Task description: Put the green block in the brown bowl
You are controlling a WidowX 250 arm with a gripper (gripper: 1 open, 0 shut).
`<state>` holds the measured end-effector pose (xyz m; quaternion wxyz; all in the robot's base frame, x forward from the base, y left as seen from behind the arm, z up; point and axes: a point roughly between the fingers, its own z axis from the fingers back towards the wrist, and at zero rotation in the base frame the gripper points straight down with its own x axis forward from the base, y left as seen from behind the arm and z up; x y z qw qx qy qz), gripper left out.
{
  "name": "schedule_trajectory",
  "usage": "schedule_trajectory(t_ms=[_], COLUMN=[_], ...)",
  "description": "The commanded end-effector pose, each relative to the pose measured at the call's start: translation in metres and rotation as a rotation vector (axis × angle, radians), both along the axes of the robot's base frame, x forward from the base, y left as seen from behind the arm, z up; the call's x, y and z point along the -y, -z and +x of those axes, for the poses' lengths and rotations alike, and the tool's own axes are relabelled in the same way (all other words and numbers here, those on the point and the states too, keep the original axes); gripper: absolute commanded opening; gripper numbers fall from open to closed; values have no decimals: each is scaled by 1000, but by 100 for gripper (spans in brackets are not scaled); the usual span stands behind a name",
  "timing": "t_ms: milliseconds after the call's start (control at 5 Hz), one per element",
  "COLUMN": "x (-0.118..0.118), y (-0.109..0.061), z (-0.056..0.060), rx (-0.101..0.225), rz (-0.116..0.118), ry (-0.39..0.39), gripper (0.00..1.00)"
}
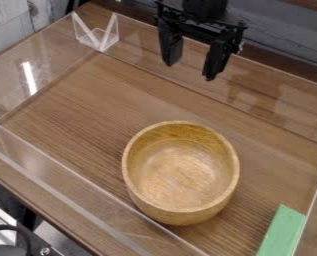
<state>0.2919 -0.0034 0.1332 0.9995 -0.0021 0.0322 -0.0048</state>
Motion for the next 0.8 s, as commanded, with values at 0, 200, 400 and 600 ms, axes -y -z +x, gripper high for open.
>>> schedule_trajectory(t_ms=[0, 200, 400, 600], x=[23, 59, 107, 147], y=[9, 24, 35, 52], z=[-8, -24, -37, -50], rx=[-9, -26, 1, 51], rz=[-11, -28, -35, -38], ry=[20, 41, 70, 63], gripper=[100, 100, 100, 100])
